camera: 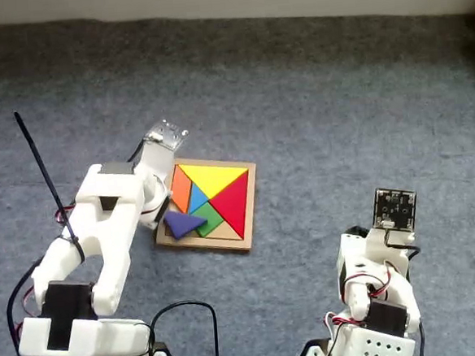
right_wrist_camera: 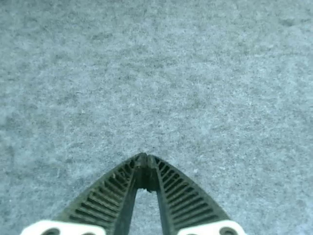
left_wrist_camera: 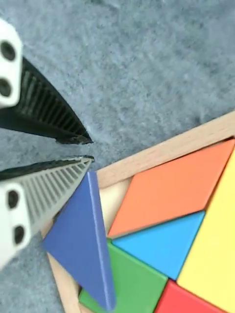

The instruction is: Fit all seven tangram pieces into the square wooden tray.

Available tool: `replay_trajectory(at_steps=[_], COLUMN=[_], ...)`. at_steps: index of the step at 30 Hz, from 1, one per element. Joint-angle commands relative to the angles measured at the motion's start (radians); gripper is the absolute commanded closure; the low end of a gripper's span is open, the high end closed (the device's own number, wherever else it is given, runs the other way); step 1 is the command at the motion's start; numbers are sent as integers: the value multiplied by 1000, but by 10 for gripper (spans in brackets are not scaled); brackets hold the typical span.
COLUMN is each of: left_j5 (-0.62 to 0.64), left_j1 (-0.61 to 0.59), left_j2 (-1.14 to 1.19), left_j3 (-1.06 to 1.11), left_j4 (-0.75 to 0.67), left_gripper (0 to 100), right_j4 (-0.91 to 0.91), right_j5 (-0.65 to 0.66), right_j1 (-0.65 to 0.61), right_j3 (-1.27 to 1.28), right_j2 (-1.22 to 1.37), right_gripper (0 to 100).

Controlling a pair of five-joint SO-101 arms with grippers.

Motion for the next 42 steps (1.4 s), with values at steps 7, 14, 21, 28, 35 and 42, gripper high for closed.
replay_trajectory(at_steps=[7, 14, 21, 28, 35, 42], left_j5=[12, 11, 9, 11, 11, 11], left_j1=[105, 99, 191, 228, 223, 223], left_j2=[-36, -44, -47, -45, -36, -36], left_j3=[-4, -61, -174, -159, -48, 24], left_j4=[-71, -101, 161, 238, 161, 9], left_gripper=[940, 940, 940, 940, 940, 940], right_j4=[-22, -22, -22, -22, -22, -22], right_j5=[-8, -8, -8, -8, -8, -8], right_j1=[7, 7, 5, 5, 7, 8], right_j3=[107, 107, 107, 107, 107, 107], right_j2=[-13, -13, -13, -13, -13, -13], right_gripper=[992, 992, 992, 992, 992, 992])
